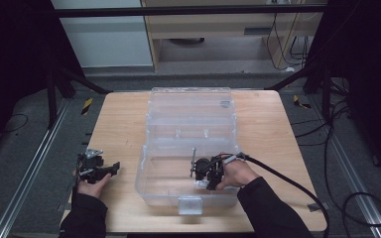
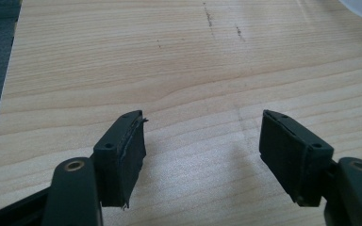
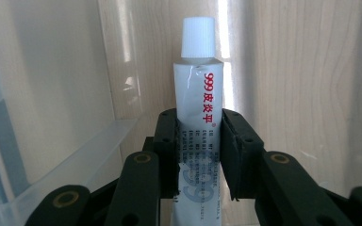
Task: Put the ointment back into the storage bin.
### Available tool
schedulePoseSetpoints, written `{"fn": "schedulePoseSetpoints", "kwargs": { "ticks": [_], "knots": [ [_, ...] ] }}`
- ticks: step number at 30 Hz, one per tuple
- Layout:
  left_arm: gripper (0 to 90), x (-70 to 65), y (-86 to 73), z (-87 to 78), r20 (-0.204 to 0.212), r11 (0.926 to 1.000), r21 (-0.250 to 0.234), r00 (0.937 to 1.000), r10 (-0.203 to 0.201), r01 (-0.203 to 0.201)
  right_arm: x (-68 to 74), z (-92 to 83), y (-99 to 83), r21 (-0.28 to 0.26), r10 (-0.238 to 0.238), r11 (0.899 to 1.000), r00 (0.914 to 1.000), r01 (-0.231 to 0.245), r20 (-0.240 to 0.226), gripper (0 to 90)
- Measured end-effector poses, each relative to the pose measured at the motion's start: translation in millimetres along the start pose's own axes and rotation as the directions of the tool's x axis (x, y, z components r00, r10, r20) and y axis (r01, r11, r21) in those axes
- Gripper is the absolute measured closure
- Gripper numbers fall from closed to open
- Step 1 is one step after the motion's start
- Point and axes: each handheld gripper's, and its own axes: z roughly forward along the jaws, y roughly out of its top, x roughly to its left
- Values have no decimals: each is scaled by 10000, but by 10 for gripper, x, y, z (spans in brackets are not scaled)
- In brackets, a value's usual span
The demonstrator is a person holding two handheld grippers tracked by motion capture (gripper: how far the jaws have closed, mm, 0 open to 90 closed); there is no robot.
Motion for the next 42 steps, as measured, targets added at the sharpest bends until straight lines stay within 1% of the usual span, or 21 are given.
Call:
{"fn": "schedulePoseSetpoints", "kwargs": {
  "ticks": [8,16,20,23,26,28,29,31,34,35,37,38,39,40,41,42],
  "knots": [
    [316,1,0,-1,-7,10000,-6,10000,4,-4,-6,0,4,105,68,9999,9999,-69,82,685],
    [316,1,1,-2,-10,10000,-4,10000,11,-11,-19,-64,-13,-67,207,9998,9995,-205,234,685],
    [315,0,1,-2,-13,10000,-4,10000,10,-10,-23,-130,-33,-350,267,9991,9992,-256,308,683],
    [315,-1,1,-2,-11,10000,3,10000,17,-17,-31,-210,-62,-650,469,9969,9981,-442,408,673],
    [316,-1,1,-4,-22,10000,-7,10000,15,-16,-32,-331,-106,-1108,890,9904,9947,-830,507,668],
    [316,0,1,-4,-25,10000,-8,10000,13,-13,-32,-418,-144,-1482,957,9852,9935,-856,621,663],
    [316,0,1,-5,-26,10000,-9,10000,18,-18,-24,-467,-162,-1665,1071,9814,9923,-954,628,658],
    [316,-1,1,-6,-21,10000,3,10000,28,-28,-14,-565,-207,-2211,1387,9675,9886,-1226,589,655],
    [317,-2,2,-7,-21,10000,-9,10000,27,-27,-1,-707,-281,-2974,1868,9408,9809,-1626,544,650],
    [317,-2,2,-7,-22,10000,-12,10000,26,-26,-1,-748,-310,-3231,1939,9318,9793,-1655,576,647],
    [318,-2,2,-7,-24,10000,-11,10000,22,-22,0,-825,-367,-3779,2157,9082,9749,-1799,543,644],
    [318,-2,2,-7,-25,10000,-10,10000,22,-22,0,-871,-405,-4086,2342,8918,9709,-1944,491,643],
    [318,-2,2,-7,-25,10000,-10,10000,22,-22,0,-871,-405,-4086,2342,8918,9709,-1944,491,643],
    [318,-3,2,-7,-28,10000,-13,10000,16,-16,-1,-894,-430,-4278,2430,8816,9688,-1996,487,644],
    [319,-2,2,-7,-29,10000,3,10000,23,-23,-1,-953,-503,-4781,2733,8517,9603,-2147,557,641],
    [319,-2,2,-7,-29,10000,3,10000,23,-23,-1,-953,-503,-4781,2733,8517,9603,-2147,557,641]
  ]
}}
